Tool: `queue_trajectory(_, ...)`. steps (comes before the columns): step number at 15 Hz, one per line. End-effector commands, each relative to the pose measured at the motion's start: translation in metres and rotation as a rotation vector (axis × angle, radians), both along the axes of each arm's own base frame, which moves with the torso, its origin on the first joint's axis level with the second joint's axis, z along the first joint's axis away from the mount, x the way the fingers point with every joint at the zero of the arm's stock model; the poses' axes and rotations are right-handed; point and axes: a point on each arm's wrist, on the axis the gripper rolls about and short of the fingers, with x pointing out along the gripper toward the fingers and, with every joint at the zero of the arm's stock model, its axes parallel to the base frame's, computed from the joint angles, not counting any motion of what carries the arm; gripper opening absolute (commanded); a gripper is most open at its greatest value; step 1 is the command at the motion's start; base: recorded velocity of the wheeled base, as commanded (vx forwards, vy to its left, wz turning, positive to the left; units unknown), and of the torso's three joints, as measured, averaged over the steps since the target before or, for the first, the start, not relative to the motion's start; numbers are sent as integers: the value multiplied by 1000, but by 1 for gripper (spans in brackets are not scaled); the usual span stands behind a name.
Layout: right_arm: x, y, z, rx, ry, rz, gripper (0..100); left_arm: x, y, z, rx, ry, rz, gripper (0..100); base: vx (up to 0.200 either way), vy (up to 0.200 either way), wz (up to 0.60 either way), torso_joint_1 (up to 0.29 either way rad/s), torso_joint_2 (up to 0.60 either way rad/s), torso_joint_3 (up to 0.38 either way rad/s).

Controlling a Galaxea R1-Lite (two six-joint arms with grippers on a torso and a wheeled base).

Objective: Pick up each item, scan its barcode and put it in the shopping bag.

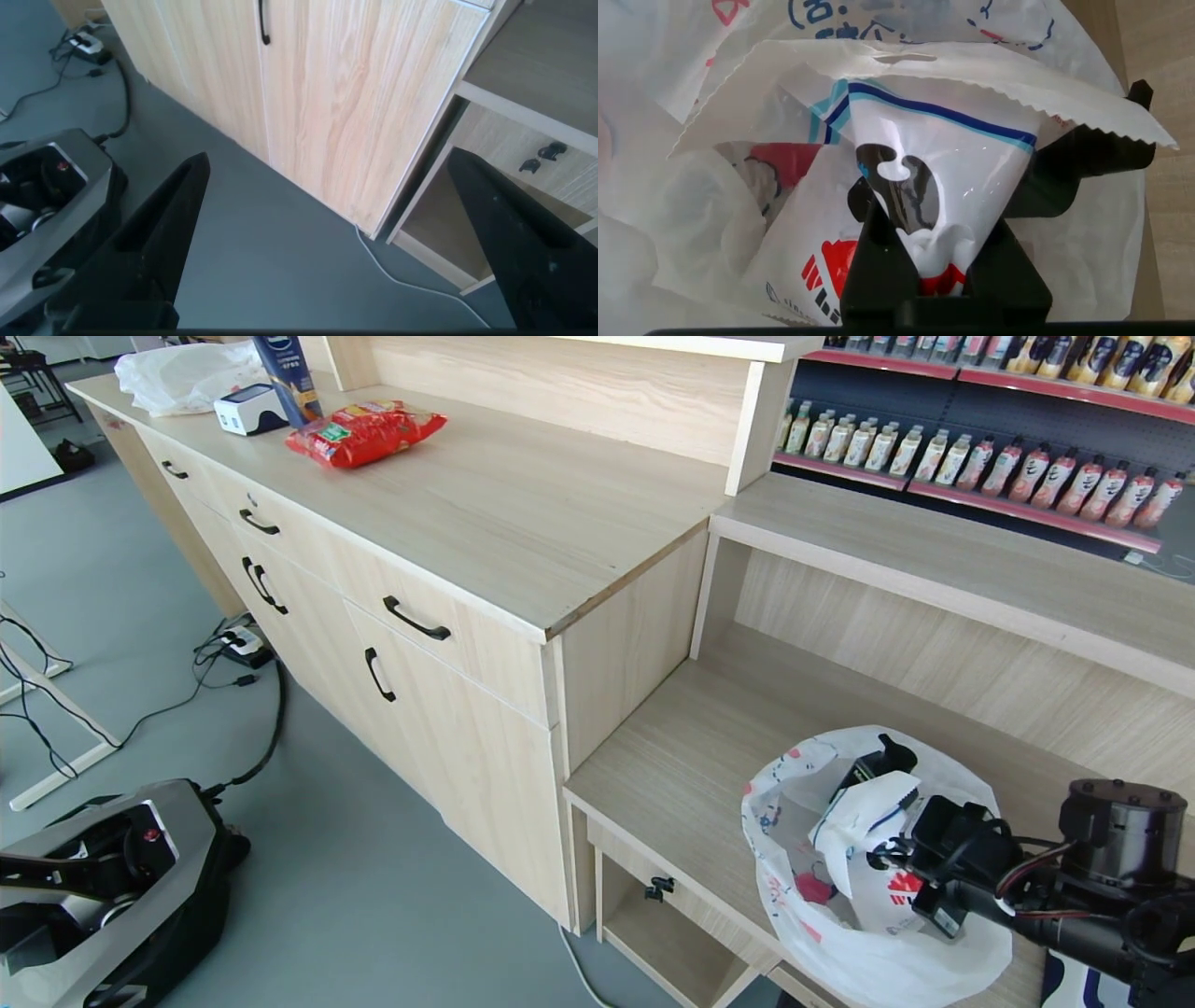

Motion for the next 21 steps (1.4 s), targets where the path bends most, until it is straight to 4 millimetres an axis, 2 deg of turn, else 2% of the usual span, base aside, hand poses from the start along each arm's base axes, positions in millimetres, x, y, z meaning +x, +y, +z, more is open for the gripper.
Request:
queue_trajectory(1,1,-2,-1,-1,5,-11,0,0,0,0,1,0,0,100,0,0,0,0,0,0)
queue_trajectory(7,1,-8,-3,2,15,-30,0,0,0,0,-1,0,0,100,0,0,0,0,0,0)
queue_trajectory(8,1,-8,-3,7,17,-20,100,0,0,0,-1,0,0,100,0,0,0,0,0,0)
queue_trajectory(13,0,-8,0,11,5,-12,100,0,0,0,-1,0,0,100,0,0,0,0,0,0)
queue_trajectory(16,-5,1,28,36,-122,64,100,0,0,0,-1,0,0,100,0,0,0,0,0,0)
queue_trajectory(18,-29,4,52,56,-218,122,100,0,0,0,-1,0,0,100,0,0,0,0,0,0)
queue_trajectory(20,-45,4,68,93,-259,125,100,0,0,0,-1,0,0,100,0,0,0,0,0,0)
queue_trajectory(21,-60,10,82,145,-289,150,100,0,0,0,-1,0,0,100,0,0,0,0,0,0)
